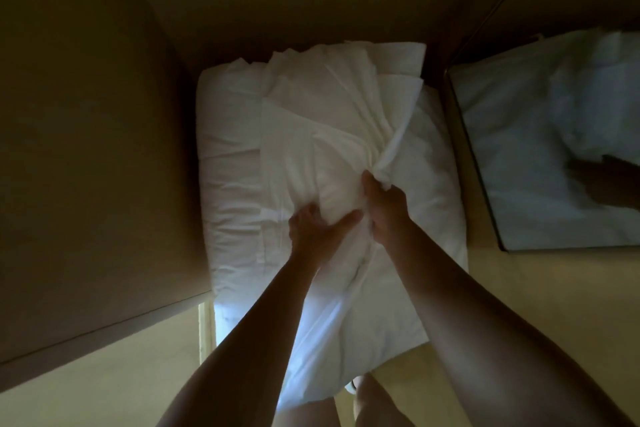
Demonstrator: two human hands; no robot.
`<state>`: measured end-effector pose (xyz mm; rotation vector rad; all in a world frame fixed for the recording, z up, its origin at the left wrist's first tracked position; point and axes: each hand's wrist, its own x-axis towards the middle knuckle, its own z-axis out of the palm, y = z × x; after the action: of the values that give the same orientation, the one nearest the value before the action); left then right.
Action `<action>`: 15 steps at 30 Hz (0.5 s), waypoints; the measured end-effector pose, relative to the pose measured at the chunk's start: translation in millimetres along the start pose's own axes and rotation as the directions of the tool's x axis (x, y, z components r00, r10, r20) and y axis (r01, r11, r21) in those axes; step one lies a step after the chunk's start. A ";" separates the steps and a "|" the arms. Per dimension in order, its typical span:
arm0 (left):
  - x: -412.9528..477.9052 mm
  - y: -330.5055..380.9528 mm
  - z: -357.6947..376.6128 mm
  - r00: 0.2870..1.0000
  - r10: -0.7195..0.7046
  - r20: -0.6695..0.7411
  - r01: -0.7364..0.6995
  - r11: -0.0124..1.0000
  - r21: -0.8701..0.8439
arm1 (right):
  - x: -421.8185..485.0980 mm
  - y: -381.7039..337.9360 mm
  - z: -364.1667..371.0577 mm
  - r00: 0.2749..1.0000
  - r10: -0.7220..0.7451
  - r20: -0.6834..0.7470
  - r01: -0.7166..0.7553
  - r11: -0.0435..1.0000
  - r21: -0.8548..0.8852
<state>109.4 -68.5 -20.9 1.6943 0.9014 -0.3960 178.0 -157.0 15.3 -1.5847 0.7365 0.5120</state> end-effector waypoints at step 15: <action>-4.7 -26.9 -28.5 0.984 0.026 0.178 0.019 0.968 -0.248 | -1.8 0.5 25.4 0.995 -0.062 0.072 0.080 0.953 -0.294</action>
<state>81.3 -41.3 -26.7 1.4055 0.7798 -0.4088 178.5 -131.7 12.4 -1.8581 0.5715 0.6386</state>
